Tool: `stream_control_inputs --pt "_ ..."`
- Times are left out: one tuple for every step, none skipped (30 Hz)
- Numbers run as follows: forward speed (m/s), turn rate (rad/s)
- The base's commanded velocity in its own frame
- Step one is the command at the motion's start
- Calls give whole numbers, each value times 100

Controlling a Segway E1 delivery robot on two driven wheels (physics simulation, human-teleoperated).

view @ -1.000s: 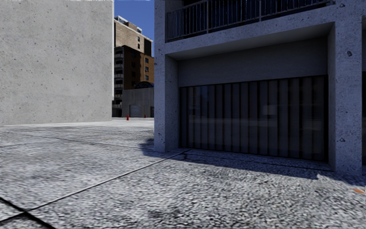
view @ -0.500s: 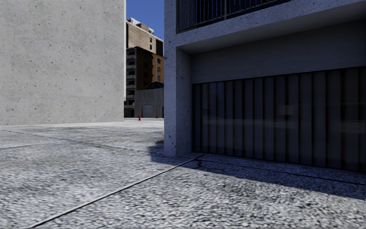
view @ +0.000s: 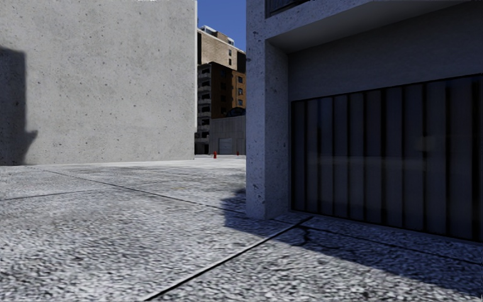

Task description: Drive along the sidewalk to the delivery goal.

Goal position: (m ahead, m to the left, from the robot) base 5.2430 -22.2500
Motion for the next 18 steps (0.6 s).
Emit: stream_control_inputs --pt "128 48" --pt "128 48" --pt "127 48" --pt "127 48" --pt "127 48" --pt "127 48" --pt "127 48" --pt "127 48" --pt "127 48" --pt "127 48" --pt "128 48" --pt "128 48" --pt "129 48" --pt "129 48" --pt "129 48" --pt "129 48" --pt "129 48" --pt "129 48"
